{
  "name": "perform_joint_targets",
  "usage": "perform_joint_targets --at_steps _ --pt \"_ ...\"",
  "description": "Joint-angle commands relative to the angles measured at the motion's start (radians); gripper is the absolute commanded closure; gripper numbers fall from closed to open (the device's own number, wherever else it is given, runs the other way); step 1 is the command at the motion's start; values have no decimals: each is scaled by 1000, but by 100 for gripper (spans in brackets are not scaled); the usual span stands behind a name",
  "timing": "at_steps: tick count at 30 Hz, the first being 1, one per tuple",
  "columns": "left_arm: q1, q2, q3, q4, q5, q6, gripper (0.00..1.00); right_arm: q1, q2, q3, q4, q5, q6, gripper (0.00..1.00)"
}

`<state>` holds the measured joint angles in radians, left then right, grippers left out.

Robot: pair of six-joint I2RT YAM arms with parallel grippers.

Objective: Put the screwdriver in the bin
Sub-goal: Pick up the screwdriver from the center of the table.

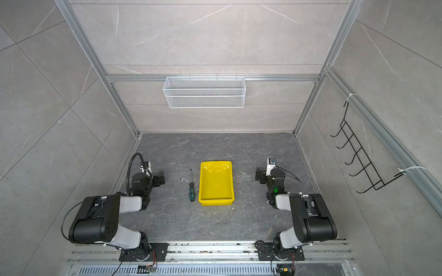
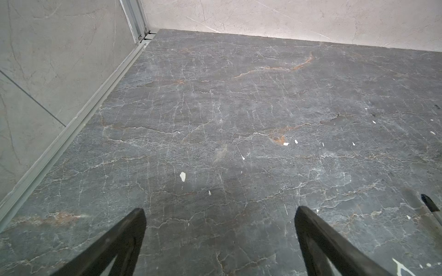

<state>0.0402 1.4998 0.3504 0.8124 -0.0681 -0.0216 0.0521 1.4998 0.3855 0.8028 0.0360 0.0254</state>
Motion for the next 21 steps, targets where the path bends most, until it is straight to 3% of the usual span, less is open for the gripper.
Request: perform_joint_targets --at_steps 1,21 --pt "12 0 18 22 25 16 0 0 -2 -1 23 4 0 0" --pt "13 -1 16 21 19 20 0 -1 -2 0 21 4 -1 1"
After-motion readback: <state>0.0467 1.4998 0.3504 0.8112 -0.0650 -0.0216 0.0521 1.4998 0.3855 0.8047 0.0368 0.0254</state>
